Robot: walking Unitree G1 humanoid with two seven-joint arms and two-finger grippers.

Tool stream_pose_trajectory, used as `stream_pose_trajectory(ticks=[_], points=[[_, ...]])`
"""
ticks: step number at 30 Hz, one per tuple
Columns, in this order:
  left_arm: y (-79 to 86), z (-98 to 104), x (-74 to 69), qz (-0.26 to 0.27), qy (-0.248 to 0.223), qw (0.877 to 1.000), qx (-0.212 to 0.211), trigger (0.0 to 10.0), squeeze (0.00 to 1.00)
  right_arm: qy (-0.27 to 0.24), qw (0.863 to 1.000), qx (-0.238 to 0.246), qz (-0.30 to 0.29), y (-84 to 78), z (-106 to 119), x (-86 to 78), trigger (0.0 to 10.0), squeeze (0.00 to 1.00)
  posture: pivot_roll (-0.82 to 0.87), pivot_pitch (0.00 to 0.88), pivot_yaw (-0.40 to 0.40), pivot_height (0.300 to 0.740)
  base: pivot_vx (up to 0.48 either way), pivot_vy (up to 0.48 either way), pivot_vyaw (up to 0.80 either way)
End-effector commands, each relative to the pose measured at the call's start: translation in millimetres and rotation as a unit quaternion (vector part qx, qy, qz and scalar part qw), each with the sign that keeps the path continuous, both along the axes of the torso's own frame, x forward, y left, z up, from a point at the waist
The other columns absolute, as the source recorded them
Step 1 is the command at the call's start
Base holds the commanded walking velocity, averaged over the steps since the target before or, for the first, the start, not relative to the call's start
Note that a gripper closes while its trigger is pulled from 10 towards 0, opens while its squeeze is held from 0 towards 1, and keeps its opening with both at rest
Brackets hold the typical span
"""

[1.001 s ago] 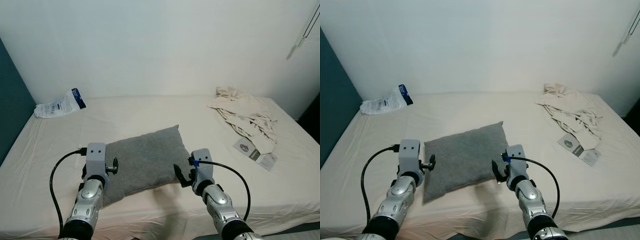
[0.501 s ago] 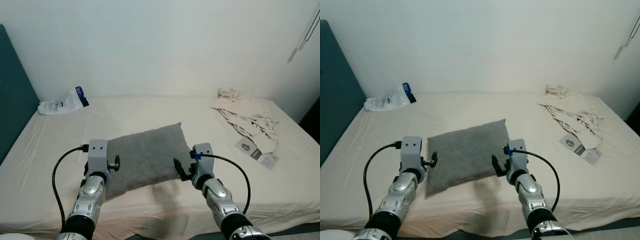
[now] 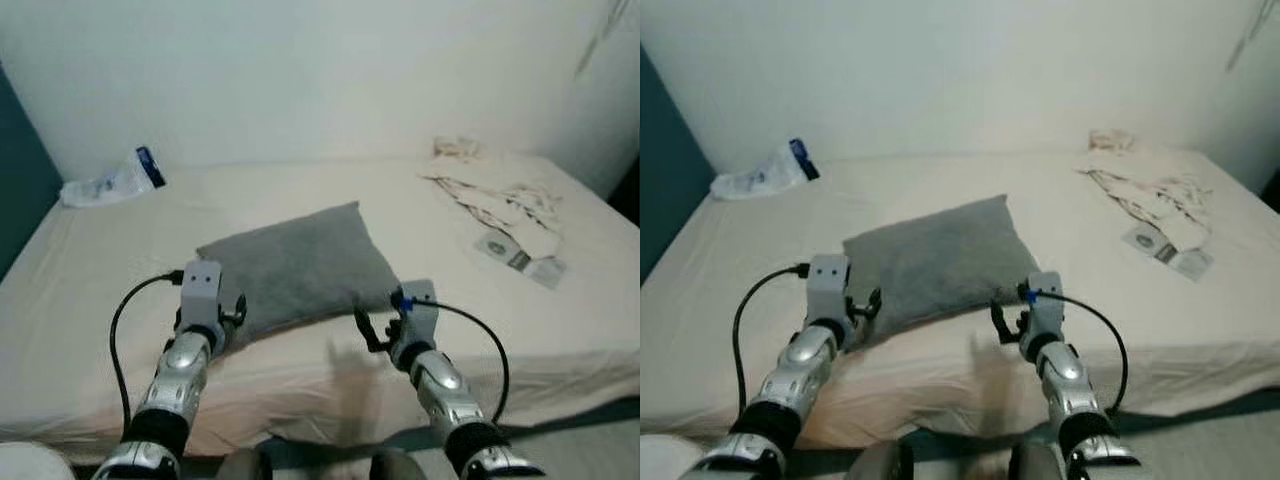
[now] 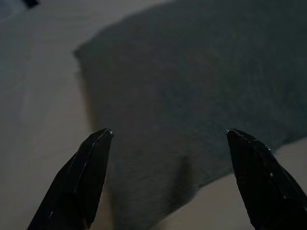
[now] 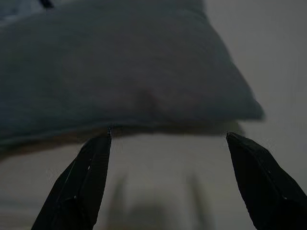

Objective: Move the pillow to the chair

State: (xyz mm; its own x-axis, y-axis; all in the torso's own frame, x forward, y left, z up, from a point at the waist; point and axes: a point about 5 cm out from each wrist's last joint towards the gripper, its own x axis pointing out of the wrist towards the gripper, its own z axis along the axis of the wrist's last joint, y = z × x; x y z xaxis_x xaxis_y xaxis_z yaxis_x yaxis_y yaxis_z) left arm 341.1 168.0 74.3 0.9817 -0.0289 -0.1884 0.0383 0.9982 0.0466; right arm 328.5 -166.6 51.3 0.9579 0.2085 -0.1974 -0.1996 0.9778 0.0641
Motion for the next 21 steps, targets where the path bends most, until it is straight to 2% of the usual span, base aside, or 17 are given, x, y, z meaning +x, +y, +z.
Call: stream_pose_trajectory(ticks=[1,8,10,11,12,13,14,15,16,18,21], points=[[6.4,7,6.0,-0.004,0.001,1.000,0.010,10.0,0.00,-0.015,1.000,0.005,-0.002,-3.2,9,5.7,10.0,0.00,0.09,0.137,0.015,0.585,0.000,0.000,0.00],[24.2,29,20.1,0.030,-0.013,0.998,-0.052,10.0,0.00,-0.040,0.999,0.019,-0.009,-13.2,25,13.6,10.0,0.00,0.10,0.181,0.030,0.565,0.000,0.000,0.00],[26.4,31,21.2,0.033,-0.015,0.998,-0.057,10.0,0.00,-0.043,0.999,0.020,-0.008,-13.4,27,14.4,10.0,0.00,0.10,0.187,0.030,0.560,0.000,0.000,0.00],[32.9,37,24.8,0.045,-0.019,0.995,-0.083,10.0,0.00,-0.044,0.999,0.019,-0.009,-15.3,31,17.3,10.0,0.00,0.10,0.187,0.030,0.560,0.000,0.000,0.00],[42.8,45,29.8,0.067,-0.024,0.988,-0.137,10.0,0.00,-0.049,0.999,0.017,-0.008,-17.7,37,21.1,10.0,0.00,0.10,0.195,0.027,0.560,0.000,0.000,0.00],[42.8,45,29.8,0.067,-0.024,0.988,-0.137,10.0,0.00,-0.049,0.999,0.017,-0.008,-17.7,37,21.1,10.0,0.00,0.10,0.195,0.027,0.560,0.000,0.000,0.00],[48.8,50,32.8,0.081,-0.024,0.979,-0.185,10.0,0.00,-0.053,0.998,0.015,-0.009,-19.3,41,23.0,10.0,0.00,0.10,0.202,0.025,0.560,0.000,0.000,0.00],[51.2,52,34.1,0.087,-0.024,0.974,-0.208,10.0,0.00,-0.056,0.998,0.013,-0.010,-20.1,42,23.9,10.0,0.00,0.10,0.205,0.023,0.560,0.000,0.000,0.00],[51.2,52,34.1,0.087,-0.024,0.974,-0.208,10.0,0.00,-0.056,0.998,0.013,-0.010,-20.1,42,23.9,10.0,0.00,0.10,0.205,0.023,0.560,0.000,0.000,0.00],[60.2,58,37.1,0.105,-0.023,0.961,-0.254,10.0,0.00,-0.067,0.998,-0.005,-0.014,-23.3,47,26.2,10.0,0.00,0.10,0.209,0.022,0.560,0.000,0.000,0.00],[68.3,63,39.7,0.114,-0.017,0.949,-0.295,10.0,0.00,-0.070,0.997,0.004,-0.014,-24.5,51,28.4,10.0,0.00,0.10,0.225,0.023,0.560,0.000,0.000,0.00]])
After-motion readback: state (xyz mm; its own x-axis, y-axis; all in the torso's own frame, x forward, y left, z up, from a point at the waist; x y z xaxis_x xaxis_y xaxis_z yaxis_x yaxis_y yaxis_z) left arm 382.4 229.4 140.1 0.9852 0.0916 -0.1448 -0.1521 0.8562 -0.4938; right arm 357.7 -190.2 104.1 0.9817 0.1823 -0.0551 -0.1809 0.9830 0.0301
